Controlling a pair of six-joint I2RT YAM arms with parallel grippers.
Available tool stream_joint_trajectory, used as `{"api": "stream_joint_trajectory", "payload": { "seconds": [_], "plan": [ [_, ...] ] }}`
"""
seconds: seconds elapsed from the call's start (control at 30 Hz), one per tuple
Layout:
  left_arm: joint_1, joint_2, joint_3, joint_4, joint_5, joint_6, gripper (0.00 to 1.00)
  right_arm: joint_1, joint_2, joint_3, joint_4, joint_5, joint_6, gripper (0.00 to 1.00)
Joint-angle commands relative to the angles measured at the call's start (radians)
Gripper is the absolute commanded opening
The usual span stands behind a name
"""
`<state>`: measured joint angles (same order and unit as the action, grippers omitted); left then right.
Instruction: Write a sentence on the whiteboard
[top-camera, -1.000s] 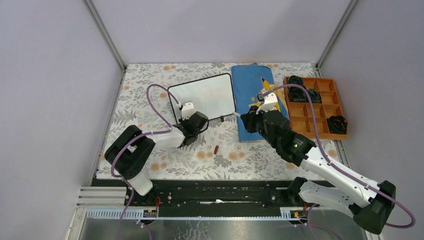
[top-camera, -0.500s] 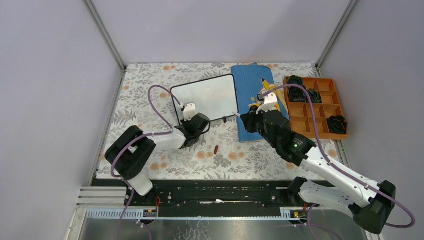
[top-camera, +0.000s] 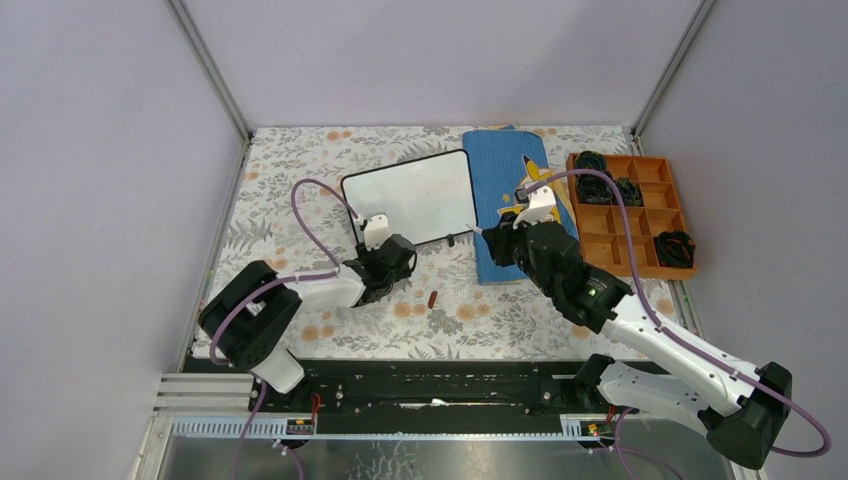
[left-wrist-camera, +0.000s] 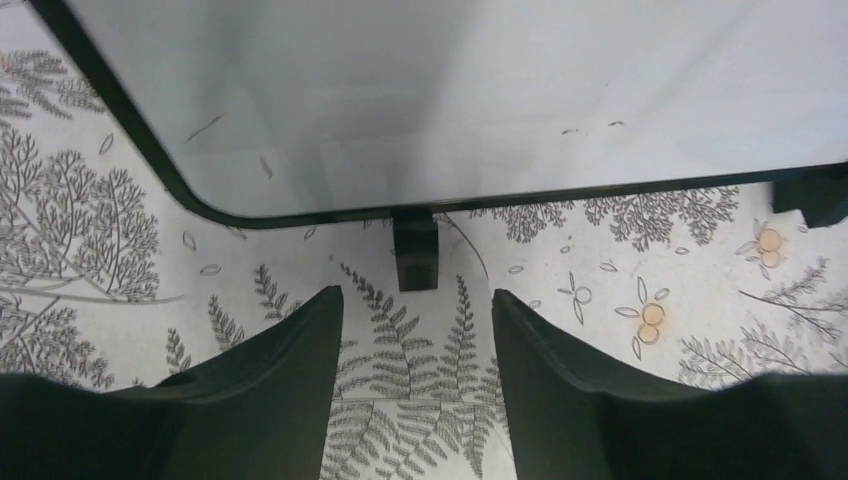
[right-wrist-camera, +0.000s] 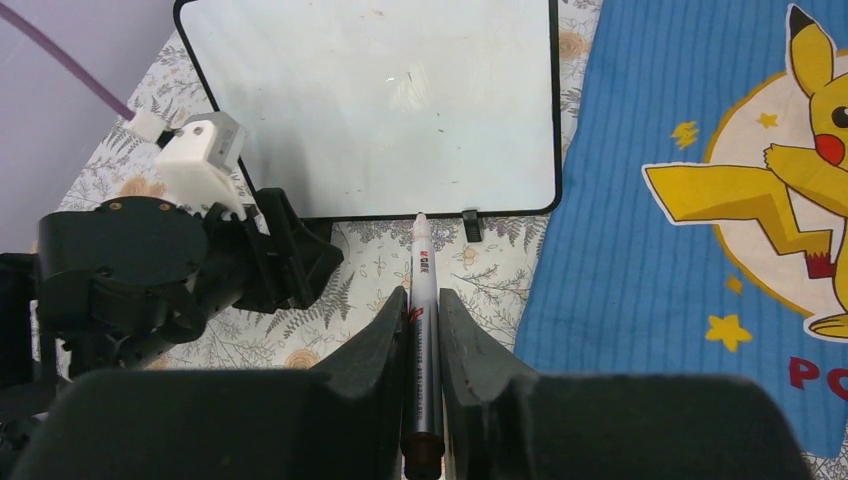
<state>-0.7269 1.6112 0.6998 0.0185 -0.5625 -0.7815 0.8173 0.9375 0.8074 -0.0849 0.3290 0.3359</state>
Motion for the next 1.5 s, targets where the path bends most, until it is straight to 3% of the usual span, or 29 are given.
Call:
{"api": "stream_joint_trajectory", "payload": {
  "seconds": [0.0, 0.2, 0.37, 0.5, 0.63, 0.77, 0.97, 1.27, 1.47],
  "plan": [
    [-0.006, -0.101, -0.036, -0.005, 0.03, -0.001, 0.68, 0.007, -0.031, 0.01, 0.01, 0.026, -0.019, 0.0],
    [-0.006, -0.31, -0.046, -0.159, 0.063, -0.006, 0.89, 0.008, -0.038, 0.022, -0.002, 0.019, -0.02, 0.0],
    [0.019, -0.551, -0.022, -0.291, 0.049, 0.131, 0.99, 0.007, -0.049, 0.036, 0.0, 0.007, -0.028, 0.0],
    [0.158, -0.659, 0.054, -0.349, 0.162, 0.258, 0.99, 0.007, -0.047, 0.04, 0.019, -0.003, -0.031, 0.0],
    [0.374, -0.69, 0.084, -0.301, 0.39, 0.285, 0.99, 0.008, -0.022, 0.05, 0.045, -0.037, -0.013, 0.0],
    [0.591, -0.67, 0.026, -0.102, 0.71, 0.202, 0.98, 0.007, 0.034, 0.093, 0.055, -0.083, -0.005, 0.0],
    [0.708, -0.583, -0.052, 0.204, 0.997, 0.144, 0.98, 0.043, 0.153, 0.211, 0.019, -0.028, -0.041, 0.0],
    [0.901, -0.465, -0.256, 0.783, 1.158, -0.069, 0.99, 0.18, 0.292, 0.251, 0.122, 0.229, -0.095, 0.0],
    [0.961, -0.27, -0.286, 1.131, 1.326, -0.166, 0.99, 0.221, 0.314, 0.243, 0.188, 0.27, -0.113, 0.0]
  ]
}}
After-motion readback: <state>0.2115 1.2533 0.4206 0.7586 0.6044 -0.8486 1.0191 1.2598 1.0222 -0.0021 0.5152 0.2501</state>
